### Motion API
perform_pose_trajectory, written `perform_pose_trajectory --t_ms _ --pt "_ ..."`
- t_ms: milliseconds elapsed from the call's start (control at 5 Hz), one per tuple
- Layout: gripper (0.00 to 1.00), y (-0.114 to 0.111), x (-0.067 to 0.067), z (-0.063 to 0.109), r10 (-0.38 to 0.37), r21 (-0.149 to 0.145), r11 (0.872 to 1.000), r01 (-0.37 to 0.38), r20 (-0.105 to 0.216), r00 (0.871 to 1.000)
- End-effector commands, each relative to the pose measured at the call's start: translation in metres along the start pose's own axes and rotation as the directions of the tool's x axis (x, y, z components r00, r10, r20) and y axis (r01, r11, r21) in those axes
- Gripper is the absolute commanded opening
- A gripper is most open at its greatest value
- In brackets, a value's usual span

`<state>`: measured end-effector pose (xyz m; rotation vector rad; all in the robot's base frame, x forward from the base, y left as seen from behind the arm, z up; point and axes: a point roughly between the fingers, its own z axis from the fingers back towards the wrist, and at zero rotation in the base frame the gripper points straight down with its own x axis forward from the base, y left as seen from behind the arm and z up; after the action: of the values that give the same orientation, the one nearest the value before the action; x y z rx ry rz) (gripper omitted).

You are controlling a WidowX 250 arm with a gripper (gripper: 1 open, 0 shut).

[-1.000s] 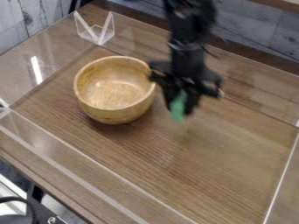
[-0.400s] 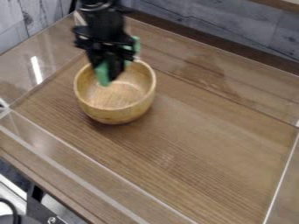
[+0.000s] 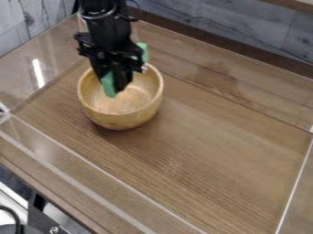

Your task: Put green stick into wooden bowl

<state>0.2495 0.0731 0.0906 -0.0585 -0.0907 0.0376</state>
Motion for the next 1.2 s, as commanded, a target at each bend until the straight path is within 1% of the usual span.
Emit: perform_pose_trajectory --t_ms 0,200,400,1000 --pt "0.0 0.01 0.011 0.007 -0.002 0.028 1.0 0.0 0.058 0.998" --pt "0.0 0.019 0.013 0.001 0.004 0.037 0.999 -0.006 0.058 0.998" --pt "0.0 0.022 0.014 -0.004 0.002 0.043 0.999 -0.004 0.06 0.998" --pt "0.0 0.022 0.014 -0.013 -0.007 0.055 0.998 0.004 0.058 0.998"
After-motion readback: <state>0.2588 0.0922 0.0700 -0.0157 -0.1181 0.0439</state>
